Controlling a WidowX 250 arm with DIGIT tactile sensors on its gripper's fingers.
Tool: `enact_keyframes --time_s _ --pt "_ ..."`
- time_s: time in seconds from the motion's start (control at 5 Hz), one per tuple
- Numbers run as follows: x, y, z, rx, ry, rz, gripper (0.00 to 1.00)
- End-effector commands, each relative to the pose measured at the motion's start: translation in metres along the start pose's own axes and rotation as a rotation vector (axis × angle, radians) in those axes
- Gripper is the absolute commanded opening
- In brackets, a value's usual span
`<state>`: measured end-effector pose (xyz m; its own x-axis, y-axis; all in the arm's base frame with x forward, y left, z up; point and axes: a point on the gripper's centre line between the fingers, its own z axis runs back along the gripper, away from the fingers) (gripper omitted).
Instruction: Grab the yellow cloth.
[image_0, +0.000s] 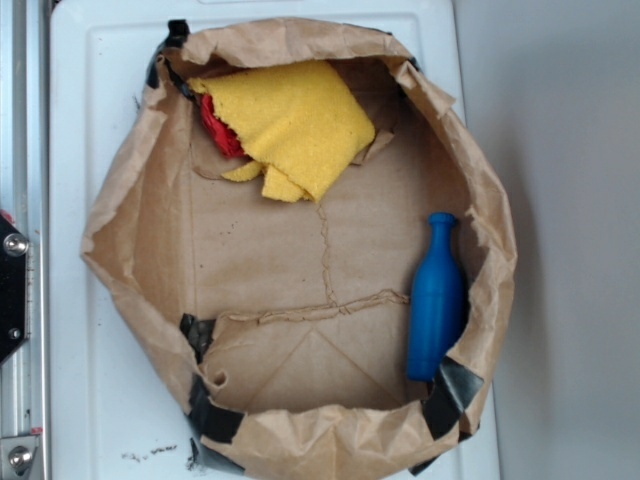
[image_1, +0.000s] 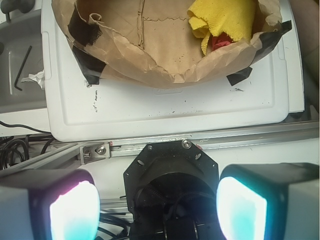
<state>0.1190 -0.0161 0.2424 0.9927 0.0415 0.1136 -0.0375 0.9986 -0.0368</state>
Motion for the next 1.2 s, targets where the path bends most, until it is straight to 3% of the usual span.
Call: enact_keyframes --time_s 0.0,0.8,1.0 --pt "0.0 0.0 0.0 0.0 0.0 0.0 1.0" --pt "0.0 0.0 0.0 0.0 0.0 0.0 1.0" --pt "0.037 -0.007 -0.012 0.018 -0.027 0.041 1.0"
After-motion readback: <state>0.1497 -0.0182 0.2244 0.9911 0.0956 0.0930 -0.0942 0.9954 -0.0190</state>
